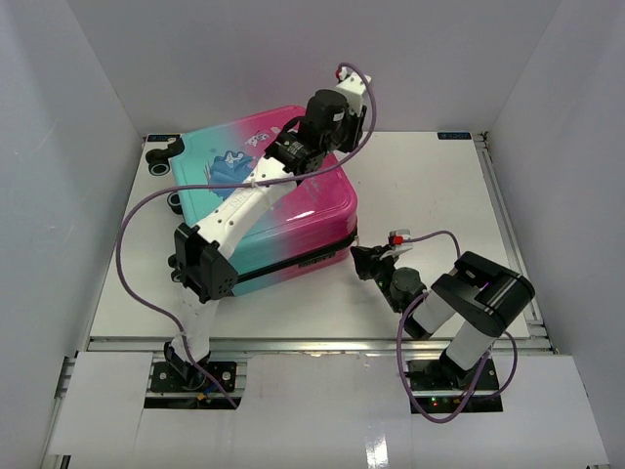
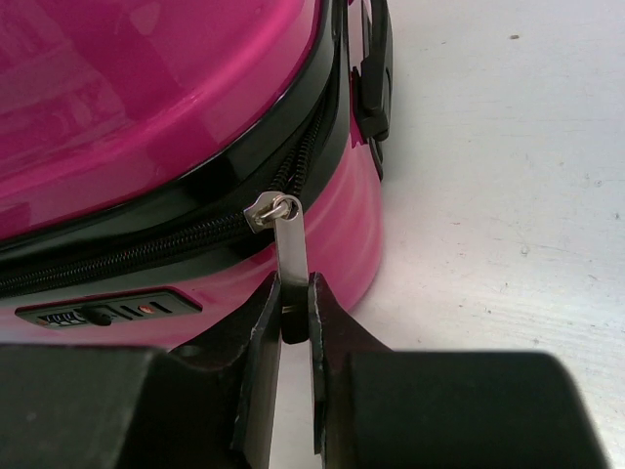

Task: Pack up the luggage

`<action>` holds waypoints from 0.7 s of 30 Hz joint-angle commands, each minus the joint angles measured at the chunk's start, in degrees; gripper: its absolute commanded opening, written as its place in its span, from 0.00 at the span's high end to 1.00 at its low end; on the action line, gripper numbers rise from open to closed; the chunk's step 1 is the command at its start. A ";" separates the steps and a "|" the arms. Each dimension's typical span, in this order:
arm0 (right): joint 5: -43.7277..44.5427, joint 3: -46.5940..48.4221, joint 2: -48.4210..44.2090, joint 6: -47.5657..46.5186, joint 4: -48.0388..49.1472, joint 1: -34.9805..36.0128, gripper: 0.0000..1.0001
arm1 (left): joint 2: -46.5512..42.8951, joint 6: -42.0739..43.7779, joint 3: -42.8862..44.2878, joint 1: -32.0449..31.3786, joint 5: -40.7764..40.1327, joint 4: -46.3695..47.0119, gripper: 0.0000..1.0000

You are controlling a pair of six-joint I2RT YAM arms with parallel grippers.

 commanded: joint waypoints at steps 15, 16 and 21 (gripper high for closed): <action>2.94 2.42 -4.63 -8.64 -1.23 -3.51 0.92 | 7.65 10.41 -1.73 -4.76 -14.05 -22.41 0.71; 2.97 3.85 -5.16 -9.22 -3.34 -4.88 0.92 | 7.87 9.46 -2.26 -5.08 -15.91 -23.84 0.73; -2.33 11.18 -5.07 -9.50 -11.85 -13.20 0.92 | 2.30 5.89 -13.80 -5.39 -17.14 -21.40 0.81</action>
